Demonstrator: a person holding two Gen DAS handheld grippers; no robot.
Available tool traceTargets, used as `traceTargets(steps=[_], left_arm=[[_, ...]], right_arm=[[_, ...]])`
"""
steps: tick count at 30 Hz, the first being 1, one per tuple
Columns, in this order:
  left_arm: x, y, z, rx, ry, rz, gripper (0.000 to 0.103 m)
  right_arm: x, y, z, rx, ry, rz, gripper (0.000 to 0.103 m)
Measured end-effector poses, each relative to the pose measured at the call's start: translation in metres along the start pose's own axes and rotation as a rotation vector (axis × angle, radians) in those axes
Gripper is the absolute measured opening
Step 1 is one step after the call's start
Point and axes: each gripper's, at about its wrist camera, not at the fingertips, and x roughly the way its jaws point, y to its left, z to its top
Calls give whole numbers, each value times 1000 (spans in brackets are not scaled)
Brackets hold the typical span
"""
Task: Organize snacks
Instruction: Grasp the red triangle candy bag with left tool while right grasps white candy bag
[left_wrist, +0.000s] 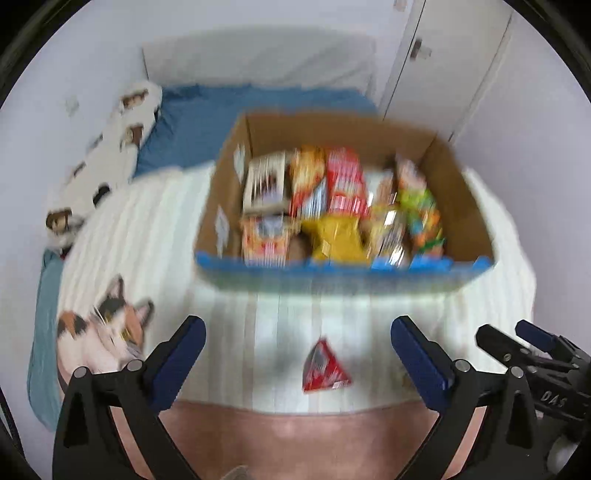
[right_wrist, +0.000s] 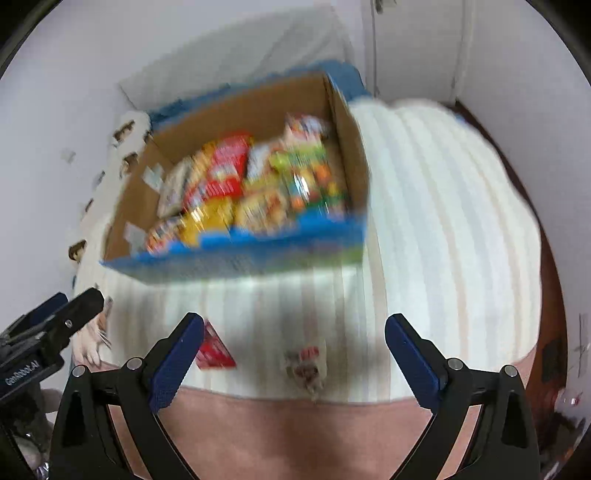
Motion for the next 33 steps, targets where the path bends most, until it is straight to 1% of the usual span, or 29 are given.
traceTargets(steps=[4,7,9,11,16,19,20,21,22,23,24,26,28,29,33], left_arm=[[46,-4,-23,4,115,8,103],[79,-7,-38,-7,203,13,103],[97,-9,-44,-13,242,12,103],[111,-10,-49,-20,270,15,103],[144,-12,-53,-52,327,8,102],[151,-9,-54,-83,326,-14,93],[151,-8,-54,-86,318,-10,81],[149,-9,-55,-83,307,-2,70],[147,-10,-56,-77,307,-2,65],[145,-10,-57,-74,308,-2,56],[142,-10,-58,-71,308,1,51],[137,-10,-62,-67,310,7,49],[129,-9,-71,-69,314,11,49],[126,-8,-78,-70,318,13,49],[112,-6,-112,-62,341,27,49]], right_arm=[[42,-15,-23,39,97,1,100],[69,-23,-35,62,149,1,100],[85,-27,-41,83,176,2,100],[98,-31,-45,103,191,-2,100],[117,-36,-54,138,191,-10,100],[120,-33,-55,140,175,-16,97],[120,-31,-55,134,169,-19,92],[119,-27,-55,122,158,-23,82],[118,-23,-57,105,154,-24,75],[118,-19,-53,90,159,-29,61],[121,-14,-54,71,170,-34,55],[125,-7,-56,54,185,-22,44],[126,-3,-62,41,193,-15,44],[125,0,-66,31,201,-11,41],[125,5,-88,6,248,14,41]])
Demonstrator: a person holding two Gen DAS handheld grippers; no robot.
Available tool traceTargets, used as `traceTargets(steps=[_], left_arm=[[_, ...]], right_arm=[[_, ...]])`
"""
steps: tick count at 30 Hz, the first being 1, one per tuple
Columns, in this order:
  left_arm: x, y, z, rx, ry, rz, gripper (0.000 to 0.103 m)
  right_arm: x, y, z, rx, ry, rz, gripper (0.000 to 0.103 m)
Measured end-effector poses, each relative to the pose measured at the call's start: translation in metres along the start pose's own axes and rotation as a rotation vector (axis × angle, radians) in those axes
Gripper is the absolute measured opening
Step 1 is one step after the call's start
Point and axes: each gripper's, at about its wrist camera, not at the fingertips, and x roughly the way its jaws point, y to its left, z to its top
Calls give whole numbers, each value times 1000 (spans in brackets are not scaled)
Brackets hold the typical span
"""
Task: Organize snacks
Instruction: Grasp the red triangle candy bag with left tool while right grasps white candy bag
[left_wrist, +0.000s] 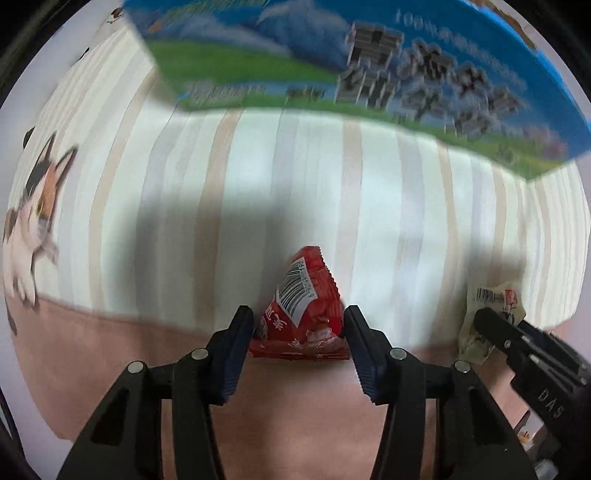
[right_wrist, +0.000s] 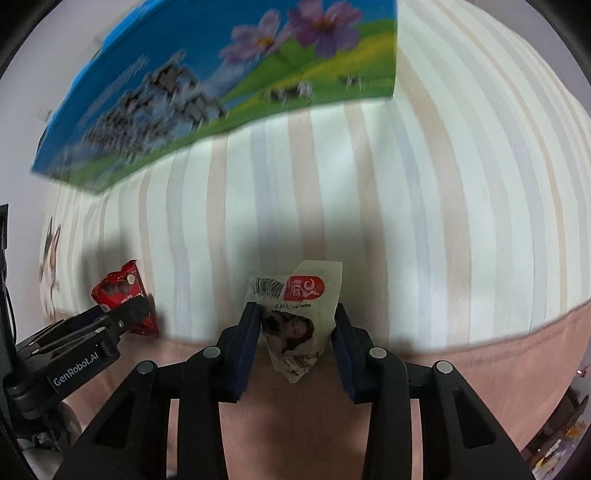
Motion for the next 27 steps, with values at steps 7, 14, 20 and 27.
traceTargets(steps=[7,14,20,27], left_arm=[[6,9,-40,-25,45,-3,49],[16,18,-45,-57,61,-58,57],[29,56,-31,-146,93,-165,71],[34,73,-32,-178,114,-204,72]], right_arm=[[7,7,-35,-12,41,18,41],[14,5,-32,33,68,57,54],[22,20,-27,38,80,63,68],[24,16,-28,70,104,86,70]])
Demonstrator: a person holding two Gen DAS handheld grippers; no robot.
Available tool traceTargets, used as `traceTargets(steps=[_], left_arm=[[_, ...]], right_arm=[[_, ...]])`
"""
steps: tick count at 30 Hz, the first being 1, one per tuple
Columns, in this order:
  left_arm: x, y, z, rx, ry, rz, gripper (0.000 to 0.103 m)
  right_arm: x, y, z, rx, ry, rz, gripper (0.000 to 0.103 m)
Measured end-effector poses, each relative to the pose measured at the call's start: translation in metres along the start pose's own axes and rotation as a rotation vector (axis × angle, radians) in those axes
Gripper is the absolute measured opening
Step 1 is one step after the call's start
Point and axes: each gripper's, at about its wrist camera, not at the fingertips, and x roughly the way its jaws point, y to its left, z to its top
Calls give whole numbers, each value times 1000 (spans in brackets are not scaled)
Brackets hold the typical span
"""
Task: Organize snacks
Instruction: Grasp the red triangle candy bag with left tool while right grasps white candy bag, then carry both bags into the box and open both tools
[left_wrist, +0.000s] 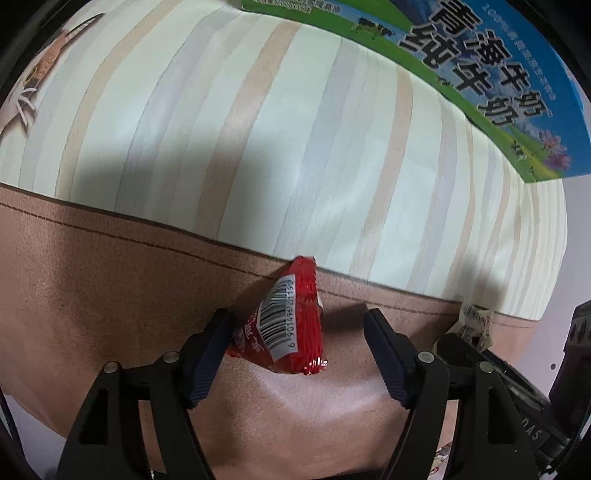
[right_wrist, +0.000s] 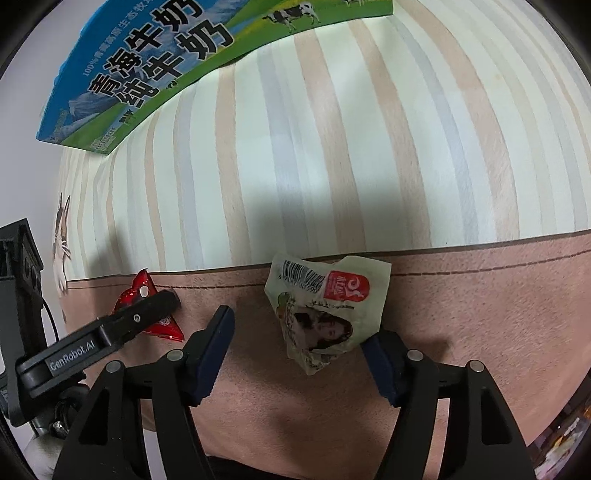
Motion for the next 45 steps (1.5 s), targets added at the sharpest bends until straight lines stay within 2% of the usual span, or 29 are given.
traceTargets(steps=[8,10,13,16,18,27,35,40,45], left_arm=[[12,-16,-5,74,-16,81,71],[13,-16,-9,97,-35,115,64],[18,-24,-16,111,-53,150,51],[12,-22,-17,110,-64,151,48],[8,-18,-17,111,-69,154,48],[-5,-22,-33,119,-93,152,45],[-35,-34,-25,166,-157,145,45],[-62,-48,-18,188,-198,111,45],[-93,-68,-4,211,-249,68,45]], right_arm=[[5,-2,-1,-13,-8,-33,70],[6,-1,-1,-10,-14,-36,70],[8,1,-3,-16,-23,-65,64],[9,3,-7,-39,-41,-102,53],[8,2,-9,-48,-49,-104,51],[-5,3,-16,-58,-87,-73,48],[-30,0,-20,-67,-125,-20,48],[-61,-1,-18,-73,-168,28,48],[-103,3,-2,-79,-231,86,48]])
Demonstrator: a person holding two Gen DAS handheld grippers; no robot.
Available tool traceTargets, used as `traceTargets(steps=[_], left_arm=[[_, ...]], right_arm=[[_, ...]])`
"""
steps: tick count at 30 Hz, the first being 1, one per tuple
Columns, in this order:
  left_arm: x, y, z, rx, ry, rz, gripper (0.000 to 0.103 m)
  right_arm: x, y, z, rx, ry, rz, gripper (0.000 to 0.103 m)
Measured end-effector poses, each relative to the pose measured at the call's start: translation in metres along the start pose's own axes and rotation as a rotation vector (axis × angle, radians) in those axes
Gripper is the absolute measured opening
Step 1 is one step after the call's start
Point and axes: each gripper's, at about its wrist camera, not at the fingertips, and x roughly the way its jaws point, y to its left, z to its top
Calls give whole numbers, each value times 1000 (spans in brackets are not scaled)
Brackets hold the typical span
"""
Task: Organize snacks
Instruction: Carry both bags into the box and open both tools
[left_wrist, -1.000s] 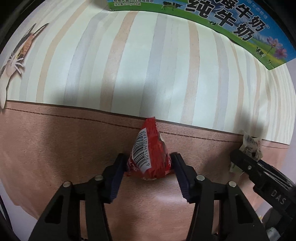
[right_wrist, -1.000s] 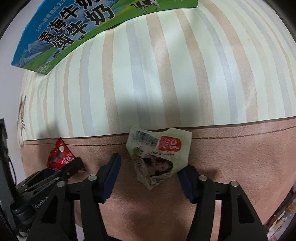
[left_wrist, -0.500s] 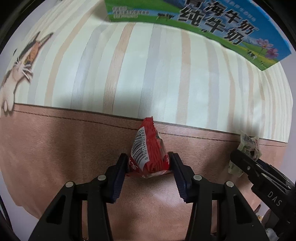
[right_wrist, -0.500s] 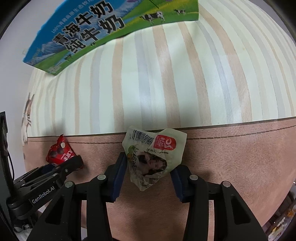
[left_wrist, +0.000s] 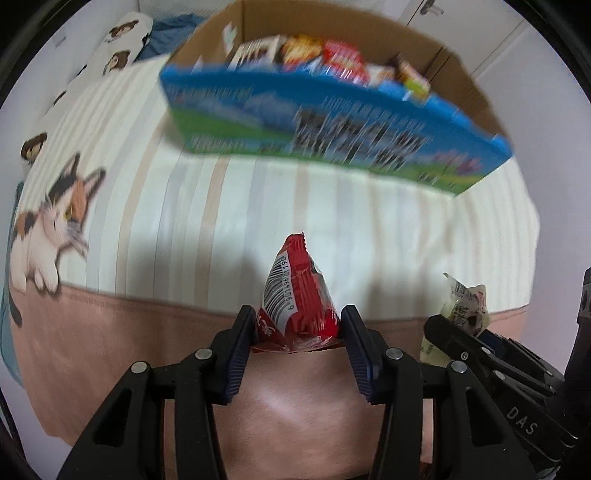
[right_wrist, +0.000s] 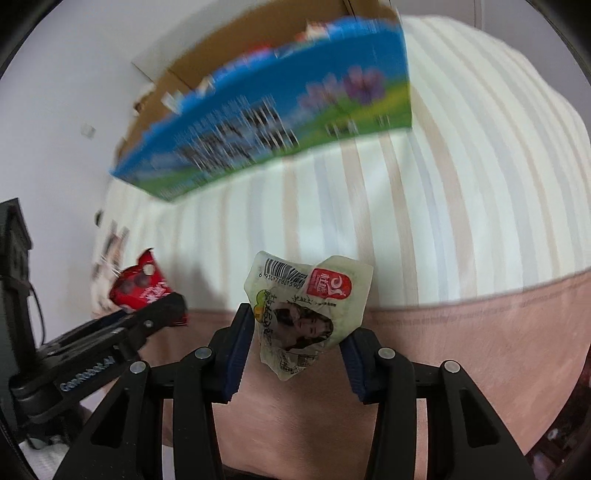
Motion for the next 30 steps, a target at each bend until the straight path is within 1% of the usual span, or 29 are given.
traceTargets(steps=[6,9,13,14,15,18,21,26,28,30], left_arm=[[-37,-20,47,38,-88,-30,45],[-53,-31,75,50,-133,-42,45],[-66,-41,119,65,-147,-61,45],[-62,-46,128,67,-149,-61,45],[-61,-49,143,76,-147,-51,45],[-52,-51,176,79,-127,-39,45],[-31,-51,215,82,-85,-18,45],[4,-50,268,98,-16,26,45],[18,-48,288,95,10,25,45],[30,-48,309,99,28,40,45]], right_arm=[[-50,16,46,-27,-100,60,48],[-69,25,73,-46,-145,73,48],[-81,35,113,-71,-171,79,48],[-80,38,126,-78,-174,72,48],[-75,45,138,-80,-170,69,48],[-61,46,175,-73,-135,71,48],[-41,45,206,-58,-97,60,48],[-5,39,260,-34,-26,36,48],[10,40,277,-42,-3,11,48],[25,40,297,-53,19,-24,48]])
